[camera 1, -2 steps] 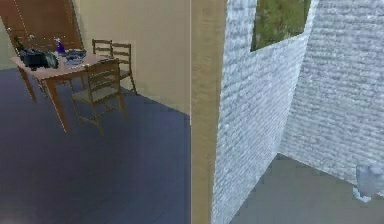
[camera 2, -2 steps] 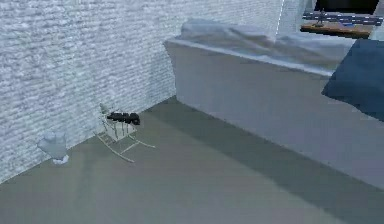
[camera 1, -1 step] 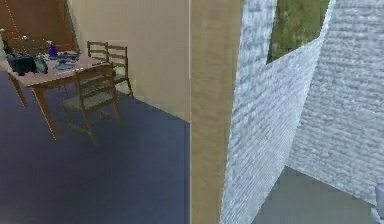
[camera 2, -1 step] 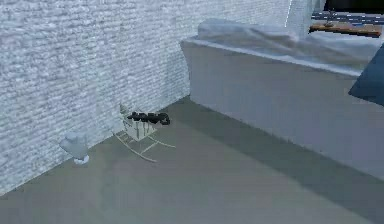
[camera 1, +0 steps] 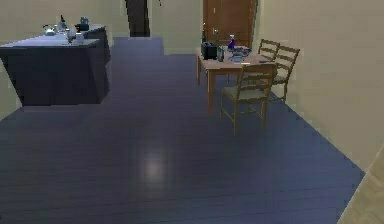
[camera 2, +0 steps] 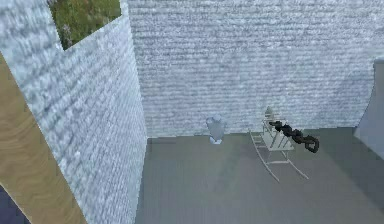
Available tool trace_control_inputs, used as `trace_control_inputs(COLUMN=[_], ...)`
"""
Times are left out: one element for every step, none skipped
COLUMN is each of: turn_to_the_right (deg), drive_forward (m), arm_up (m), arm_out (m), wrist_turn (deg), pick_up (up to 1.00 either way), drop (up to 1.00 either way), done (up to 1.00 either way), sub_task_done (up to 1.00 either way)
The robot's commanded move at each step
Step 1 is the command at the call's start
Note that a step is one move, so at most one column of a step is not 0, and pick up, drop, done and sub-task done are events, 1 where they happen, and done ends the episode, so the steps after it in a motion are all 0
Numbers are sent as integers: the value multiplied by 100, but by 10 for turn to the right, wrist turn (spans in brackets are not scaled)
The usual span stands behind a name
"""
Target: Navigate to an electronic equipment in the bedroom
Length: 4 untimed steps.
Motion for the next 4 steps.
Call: trace_control_inputs(turn_to_the_right=[-30,-450,0,450], drive_forward=[0,0,20,0], arm_up=[0,0,0,0], arm_out=[0,0,0,0], wrist_turn=[0,0,0,0], pick_up=[0,0,0,0], drop=[0,0,0,0], done=[0,0,0,0], sub_task_done=[0,0,0,0])
